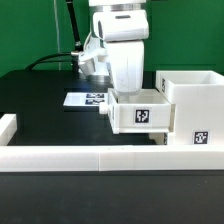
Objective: Assemble drawer
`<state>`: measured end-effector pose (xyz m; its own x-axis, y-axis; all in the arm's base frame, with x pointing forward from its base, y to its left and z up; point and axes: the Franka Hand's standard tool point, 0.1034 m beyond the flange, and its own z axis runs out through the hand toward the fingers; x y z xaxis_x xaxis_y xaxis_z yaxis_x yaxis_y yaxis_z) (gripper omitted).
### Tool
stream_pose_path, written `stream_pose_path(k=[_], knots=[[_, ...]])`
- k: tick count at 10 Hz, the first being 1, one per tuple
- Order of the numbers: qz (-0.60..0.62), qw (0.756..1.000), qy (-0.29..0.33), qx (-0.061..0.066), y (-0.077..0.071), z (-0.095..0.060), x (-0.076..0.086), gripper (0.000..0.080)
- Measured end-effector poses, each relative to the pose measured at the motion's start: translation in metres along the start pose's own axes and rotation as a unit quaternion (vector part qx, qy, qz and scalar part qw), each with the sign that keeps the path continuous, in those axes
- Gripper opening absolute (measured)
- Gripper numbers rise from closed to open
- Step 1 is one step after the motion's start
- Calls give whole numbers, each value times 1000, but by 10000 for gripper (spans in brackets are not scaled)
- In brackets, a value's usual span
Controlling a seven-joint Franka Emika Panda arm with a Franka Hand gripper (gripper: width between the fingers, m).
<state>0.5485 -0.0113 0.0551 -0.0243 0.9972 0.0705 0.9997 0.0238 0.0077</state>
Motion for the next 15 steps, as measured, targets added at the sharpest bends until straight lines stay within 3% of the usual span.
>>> stream_pose_path(k=[5, 6, 15], knots=[[5, 1000, 1, -2, 1, 0, 6, 41], [6, 1000, 2, -8, 2, 0, 5, 41], [15, 1000, 0, -6, 2, 1, 10, 41]])
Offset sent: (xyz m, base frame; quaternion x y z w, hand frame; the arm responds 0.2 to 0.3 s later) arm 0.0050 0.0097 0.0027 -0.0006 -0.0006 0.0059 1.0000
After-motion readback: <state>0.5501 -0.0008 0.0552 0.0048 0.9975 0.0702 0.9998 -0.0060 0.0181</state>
